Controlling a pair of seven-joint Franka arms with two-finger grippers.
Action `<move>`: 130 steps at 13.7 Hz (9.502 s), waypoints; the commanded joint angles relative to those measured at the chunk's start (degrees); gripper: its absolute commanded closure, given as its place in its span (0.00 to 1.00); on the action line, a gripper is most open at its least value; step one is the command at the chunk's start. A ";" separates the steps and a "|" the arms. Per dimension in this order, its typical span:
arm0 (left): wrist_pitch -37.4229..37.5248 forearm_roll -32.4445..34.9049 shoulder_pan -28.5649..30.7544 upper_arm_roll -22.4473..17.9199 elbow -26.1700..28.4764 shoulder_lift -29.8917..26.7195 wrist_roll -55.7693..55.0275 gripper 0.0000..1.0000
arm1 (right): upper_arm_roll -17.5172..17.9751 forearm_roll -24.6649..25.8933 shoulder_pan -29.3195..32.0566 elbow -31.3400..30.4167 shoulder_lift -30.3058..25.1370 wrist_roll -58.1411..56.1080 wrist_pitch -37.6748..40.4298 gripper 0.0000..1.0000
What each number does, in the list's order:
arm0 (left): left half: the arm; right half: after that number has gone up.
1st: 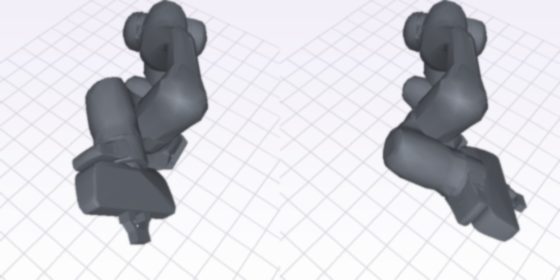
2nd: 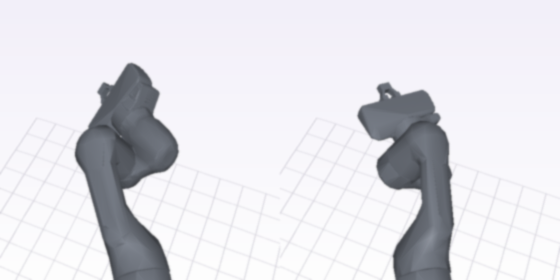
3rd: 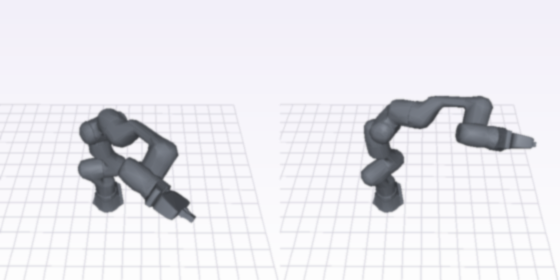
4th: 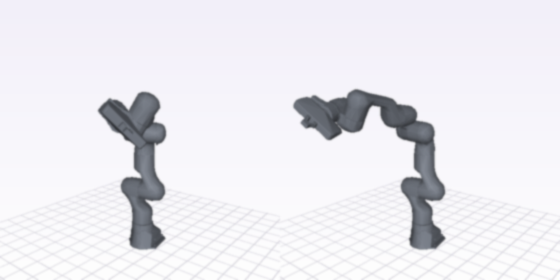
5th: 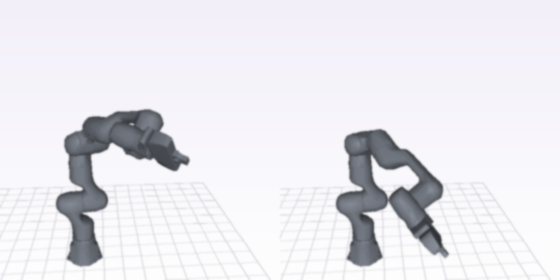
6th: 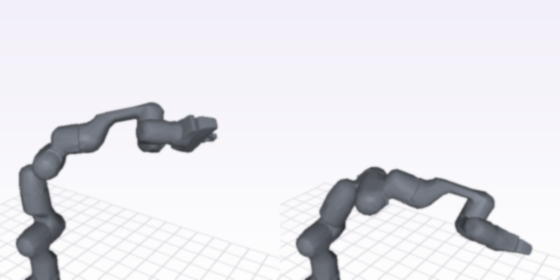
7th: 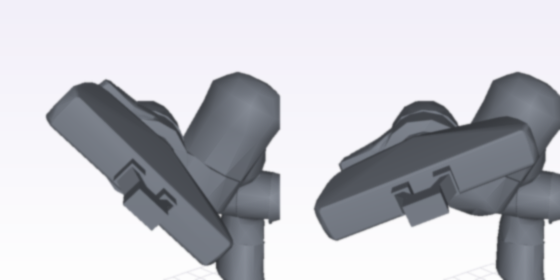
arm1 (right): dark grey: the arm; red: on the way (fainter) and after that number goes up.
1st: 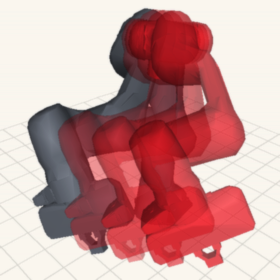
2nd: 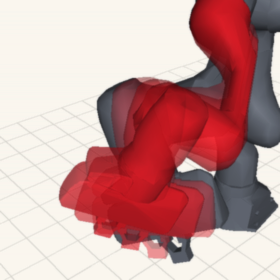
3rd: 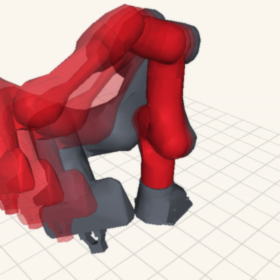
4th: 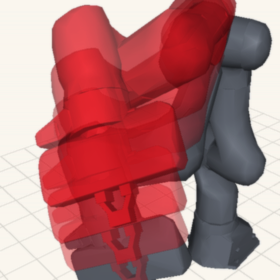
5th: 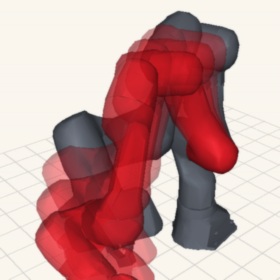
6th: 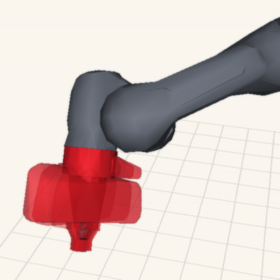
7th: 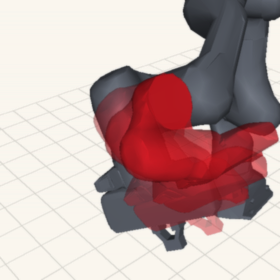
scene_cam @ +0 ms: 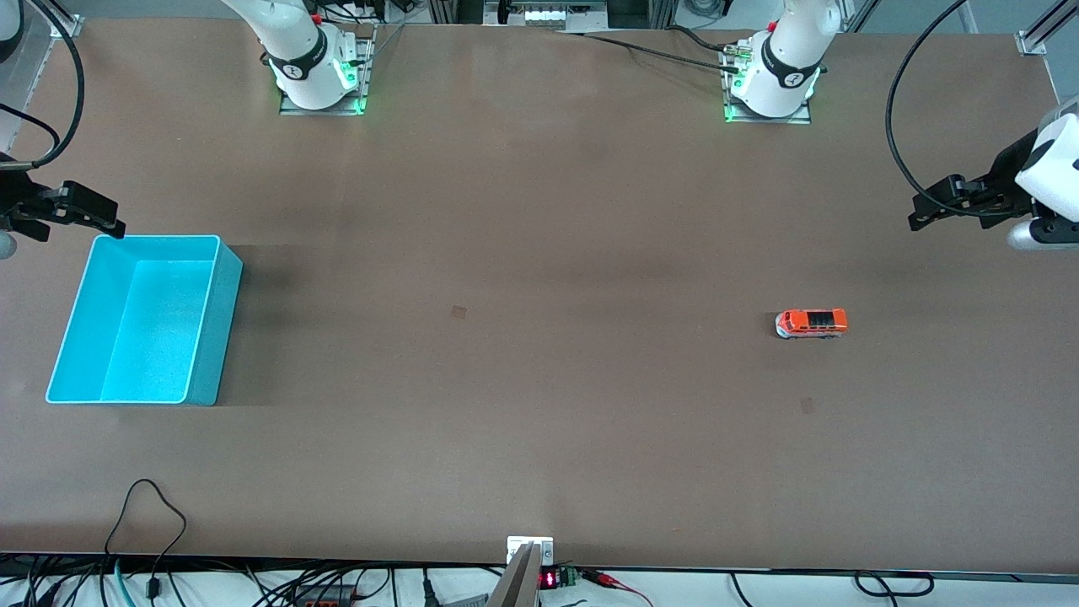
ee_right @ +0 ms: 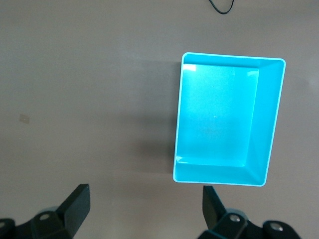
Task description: Wind up bus and store in blue box
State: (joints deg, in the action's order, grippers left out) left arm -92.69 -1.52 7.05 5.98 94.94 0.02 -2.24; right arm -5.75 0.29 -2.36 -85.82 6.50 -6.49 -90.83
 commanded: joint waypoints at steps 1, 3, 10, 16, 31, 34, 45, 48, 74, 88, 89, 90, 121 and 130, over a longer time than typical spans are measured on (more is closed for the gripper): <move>0.14 -0.33 0.68 0.61 2.44 -2.47 1.01 0.00 | 0.39 -0.20 0.25 -0.14 -0.26 0.07 0.31 0.00; 0.05 -0.33 0.59 0.53 2.45 -1.87 1.10 0.00 | 0.30 -0.20 0.25 -0.14 -0.26 0.60 0.31 0.00; -1.96 2.82 0.07 0.88 1.13 12.09 17.94 0.00 | 0.39 -0.20 0.34 -0.14 -0.26 0.60 0.31 0.00; -12.32 3.89 0.85 0.88 2.62 20.36 45.62 0.00 | 0.30 -0.20 0.25 -0.14 -0.26 0.69 0.31 0.00; -47.05 7.39 1.65 0.88 24.68 22.92 78.26 0.00 | 0.30 -0.20 0.42 -0.14 0.09 0.68 0.31 0.00; -47.06 7.85 1.74 0.88 26.00 23.10 78.36 0.00 | 0.30 -0.20 0.43 -0.14 0.18 0.77 0.31 0.00; -56.37 7.93 2.70 0.88 28.55 25.38 83.98 0.00 | 0.30 -0.02 0.60 -0.05 2.73 -0.28 0.57 0.00; -56.46 8.02 2.53 0.88 28.46 25.82 84.07 0.10 | 0.30 -0.02 0.43 -0.05 3.43 -0.19 1.80 0.00; -54.79 8.02 3.14 1.14 27.23 26.78 88.11 0.54 | 0.30 0.24 0.60 -0.05 5.19 -0.63 3.73 0.00; -54.70 8.02 16.05 1.05 25.74 29.77 101.38 0.58 | 0.30 -0.11 0.78 -0.05 5.45 -0.72 4.44 0.00; -54.62 8.02 17.02 1.05 25.74 29.86 101.30 0.58 | 0.30 -0.11 0.78 -0.05 5.45 -0.72 4.44 0.00; -54.62 8.02 17.46 1.05 25.74 30.13 101.30 0.58 | 0.30 -0.11 0.78 -0.05 5.45 -0.72 4.52 0.00; -37.92 7.32 2.63 6.50 11.77 22.57 90.43 0.00 | 0.30 -0.11 0.78 -0.05 5.45 -0.72 5.14 0.00; -37.22 7.67 0.33 4.31 7.46 20.38 32.18 0.00 | 0.30 -0.11 0.78 -0.05 5.45 -0.63 5.67 0.00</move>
State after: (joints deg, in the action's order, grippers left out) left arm -131.05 5.68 8.01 12.11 102.72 21.92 39.23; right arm -5.82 0.29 -2.11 -86.16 12.16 -6.62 -86.13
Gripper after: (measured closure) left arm 0.000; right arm 0.000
